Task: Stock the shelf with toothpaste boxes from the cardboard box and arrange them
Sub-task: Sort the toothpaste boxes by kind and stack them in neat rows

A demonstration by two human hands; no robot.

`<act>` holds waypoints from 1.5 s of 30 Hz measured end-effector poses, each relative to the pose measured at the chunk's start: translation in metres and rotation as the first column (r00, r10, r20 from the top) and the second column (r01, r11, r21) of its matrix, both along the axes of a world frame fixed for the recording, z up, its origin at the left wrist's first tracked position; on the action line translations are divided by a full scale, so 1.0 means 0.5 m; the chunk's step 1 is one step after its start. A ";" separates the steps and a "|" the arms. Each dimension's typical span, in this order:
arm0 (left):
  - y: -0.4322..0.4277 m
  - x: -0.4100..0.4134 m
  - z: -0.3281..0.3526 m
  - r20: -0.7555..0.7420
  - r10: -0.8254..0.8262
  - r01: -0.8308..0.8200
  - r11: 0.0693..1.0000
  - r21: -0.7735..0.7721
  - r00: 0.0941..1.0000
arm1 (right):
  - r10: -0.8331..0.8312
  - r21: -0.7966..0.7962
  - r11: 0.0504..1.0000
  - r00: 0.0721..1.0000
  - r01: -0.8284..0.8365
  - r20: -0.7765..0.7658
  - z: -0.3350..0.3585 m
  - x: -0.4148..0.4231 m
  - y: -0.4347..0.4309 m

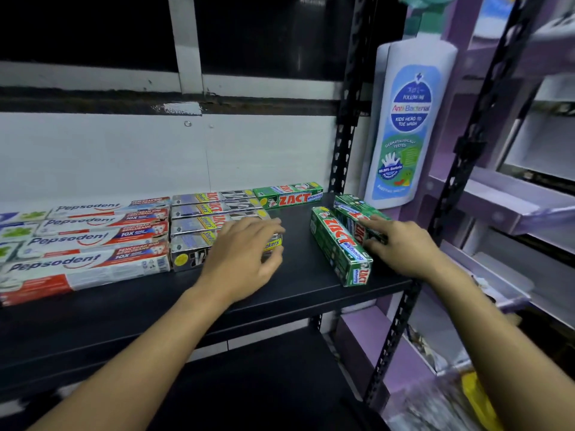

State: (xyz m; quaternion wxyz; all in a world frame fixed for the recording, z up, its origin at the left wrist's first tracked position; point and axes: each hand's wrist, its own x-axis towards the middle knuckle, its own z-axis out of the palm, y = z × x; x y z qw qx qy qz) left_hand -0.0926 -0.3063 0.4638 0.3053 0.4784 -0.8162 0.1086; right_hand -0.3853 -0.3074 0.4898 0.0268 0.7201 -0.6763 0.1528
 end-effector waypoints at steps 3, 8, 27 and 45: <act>0.039 -0.063 0.006 -0.127 -0.141 0.151 0.986 0.074 0.982 | -0.020 -0.010 1.000 1.000 0.020 0.005 -0.002 0.009 0.029; 0.076 -0.161 -0.004 -0.105 -0.287 0.300 0.944 0.140 0.952 | -0.014 -0.039 0.999 0.999 0.016 0.051 -0.011 0.016 0.061; 0.142 -0.078 -0.031 -0.527 0.059 0.009 0.992 0.126 0.848 | 0.330 -0.391 0.890 0.924 -0.236 0.192 -0.117 0.092 0.161; 0.224 0.091 -0.008 -0.453 0.188 0.016 0.912 0.410 0.871 | 0.328 -0.264 0.927 0.919 -0.267 0.219 -0.134 0.184 0.132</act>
